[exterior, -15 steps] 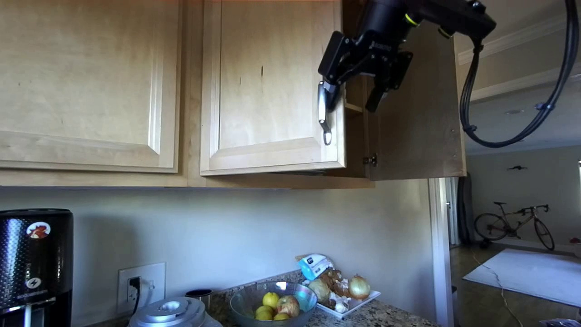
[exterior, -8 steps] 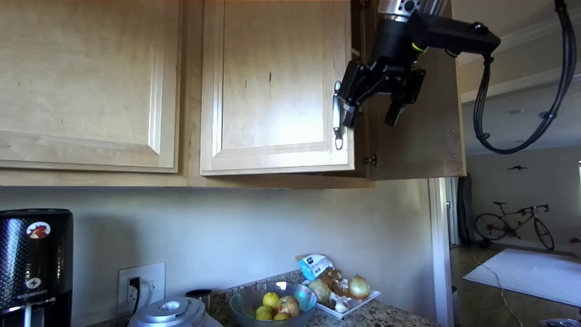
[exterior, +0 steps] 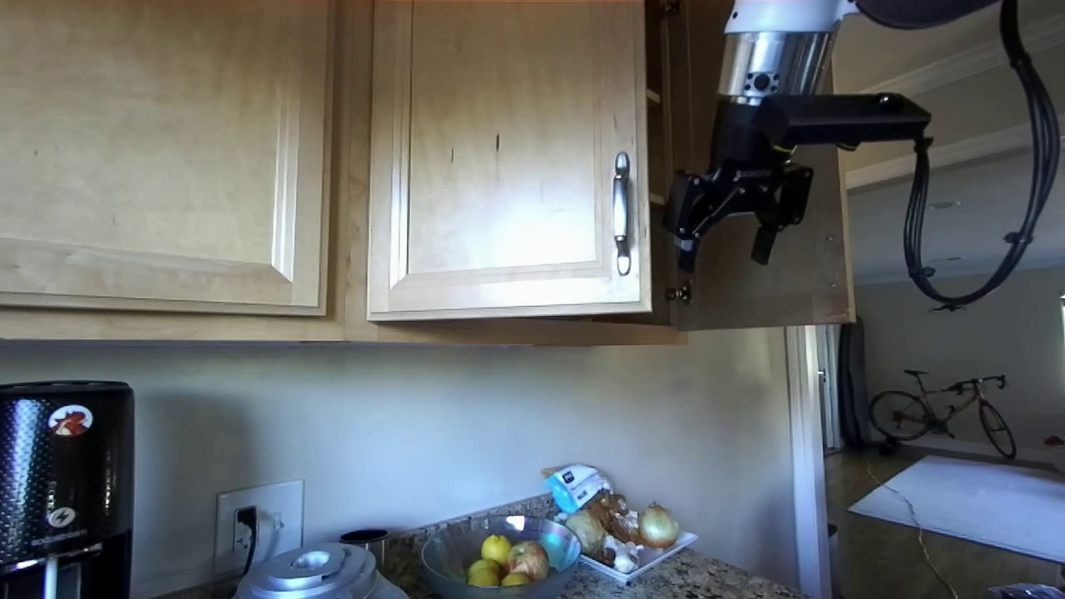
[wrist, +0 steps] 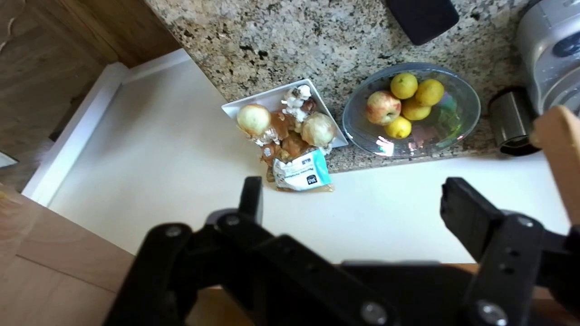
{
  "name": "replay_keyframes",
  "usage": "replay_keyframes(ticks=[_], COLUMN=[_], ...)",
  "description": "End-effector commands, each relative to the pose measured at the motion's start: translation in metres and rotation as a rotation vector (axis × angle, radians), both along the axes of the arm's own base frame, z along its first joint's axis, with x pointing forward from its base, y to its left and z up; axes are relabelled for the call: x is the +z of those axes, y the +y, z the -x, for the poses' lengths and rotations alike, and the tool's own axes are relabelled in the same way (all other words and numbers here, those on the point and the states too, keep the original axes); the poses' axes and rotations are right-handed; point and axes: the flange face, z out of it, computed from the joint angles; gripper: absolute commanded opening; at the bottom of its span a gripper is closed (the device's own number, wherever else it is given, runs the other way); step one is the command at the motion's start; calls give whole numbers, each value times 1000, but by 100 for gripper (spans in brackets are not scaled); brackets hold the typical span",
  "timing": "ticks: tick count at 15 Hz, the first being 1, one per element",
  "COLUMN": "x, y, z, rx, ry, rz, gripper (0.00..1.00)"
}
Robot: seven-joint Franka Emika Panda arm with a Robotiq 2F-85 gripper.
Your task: Close first the left cabinet door then the right cabinet door
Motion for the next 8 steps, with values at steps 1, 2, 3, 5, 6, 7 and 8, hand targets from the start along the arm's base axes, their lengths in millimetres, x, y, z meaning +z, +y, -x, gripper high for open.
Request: replay_keyframes(ticks=[1, 2, 3, 5, 6, 7, 8], x=[-16, -22, -29, -49, -59, -69, -76], y=[-27, -28, -26, -11, 0, 11, 24], z=[8, 8, 7, 9, 11, 14, 16], rx=[-74, -48, -16, 93, 137, 181, 227], ry=[18, 43, 74, 155, 178, 210, 243], rz=[-5, -21, -37, -93, -118, -142, -162], gripper=[100, 100, 100, 100, 100, 100, 100])
